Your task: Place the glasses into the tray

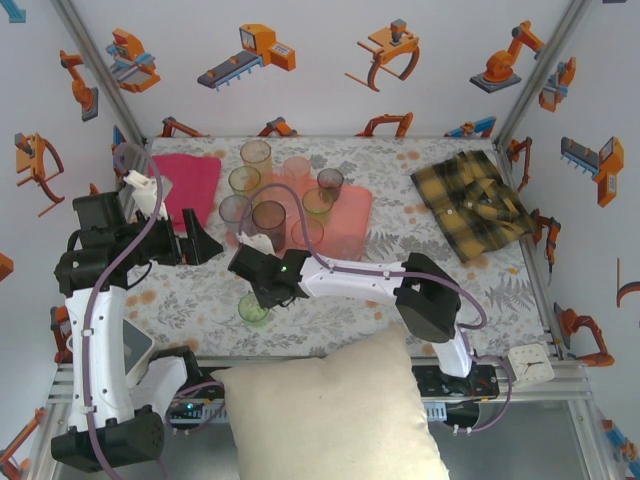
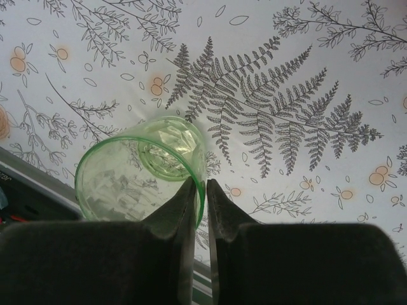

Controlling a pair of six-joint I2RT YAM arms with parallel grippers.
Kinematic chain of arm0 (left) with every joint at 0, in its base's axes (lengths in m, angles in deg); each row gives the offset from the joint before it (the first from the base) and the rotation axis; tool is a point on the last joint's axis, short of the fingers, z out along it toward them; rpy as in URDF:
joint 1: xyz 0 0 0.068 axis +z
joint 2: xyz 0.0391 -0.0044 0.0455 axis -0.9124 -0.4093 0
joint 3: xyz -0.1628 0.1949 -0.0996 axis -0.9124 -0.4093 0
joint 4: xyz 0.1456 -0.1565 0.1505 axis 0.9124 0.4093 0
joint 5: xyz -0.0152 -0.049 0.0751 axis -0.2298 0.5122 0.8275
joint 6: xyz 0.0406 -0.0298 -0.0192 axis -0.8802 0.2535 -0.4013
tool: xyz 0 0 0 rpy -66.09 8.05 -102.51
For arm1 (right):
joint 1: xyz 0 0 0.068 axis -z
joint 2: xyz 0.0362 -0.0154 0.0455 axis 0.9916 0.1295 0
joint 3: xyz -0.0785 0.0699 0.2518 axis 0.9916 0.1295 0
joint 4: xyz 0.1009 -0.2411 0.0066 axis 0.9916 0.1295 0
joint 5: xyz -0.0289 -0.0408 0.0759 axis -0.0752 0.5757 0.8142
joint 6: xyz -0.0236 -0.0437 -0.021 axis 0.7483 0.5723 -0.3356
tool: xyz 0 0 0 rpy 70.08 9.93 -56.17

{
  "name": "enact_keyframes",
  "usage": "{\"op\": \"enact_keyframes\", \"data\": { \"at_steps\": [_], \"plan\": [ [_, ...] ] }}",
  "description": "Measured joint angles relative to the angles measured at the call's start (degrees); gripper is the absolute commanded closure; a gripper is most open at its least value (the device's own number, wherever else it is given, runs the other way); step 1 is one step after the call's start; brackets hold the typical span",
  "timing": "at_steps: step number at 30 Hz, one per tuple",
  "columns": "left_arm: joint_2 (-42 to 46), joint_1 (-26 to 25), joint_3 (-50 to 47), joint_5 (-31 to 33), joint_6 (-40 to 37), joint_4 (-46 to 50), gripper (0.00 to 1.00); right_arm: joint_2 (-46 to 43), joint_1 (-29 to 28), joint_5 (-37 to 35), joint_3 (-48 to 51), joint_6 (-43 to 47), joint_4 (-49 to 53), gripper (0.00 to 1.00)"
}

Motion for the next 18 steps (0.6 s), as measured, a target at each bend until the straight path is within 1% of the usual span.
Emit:
{"op": "enact_keyframes", "data": {
  "at_steps": [4, 8, 14, 18],
  "plan": [
    [0.17, 0.22, -0.24, 0.0, 0.0, -0.02, 0.03, 0.0, -0.02, -0.66, 0.0, -0.02, 0.22, 0.93],
    [0.35, 0.26, -0.26, 0.0, 0.0, -0.02, 0.03, 0.0, -0.02, -0.87, 0.0, 0.0, 0.48, 0.95],
    [0.48, 0.31, -0.33, 0.0, 0.0, -0.02, 0.03, -0.2, -0.02, -0.83, 0.04, 0.02, 0.48, 0.96],
    [0.52, 0.33, -0.33, 0.0, 0.0, -0.02, 0.03, -2.01, -0.02, -0.83, 0.79, 0.22, 0.55, 0.96]
  ]
}}
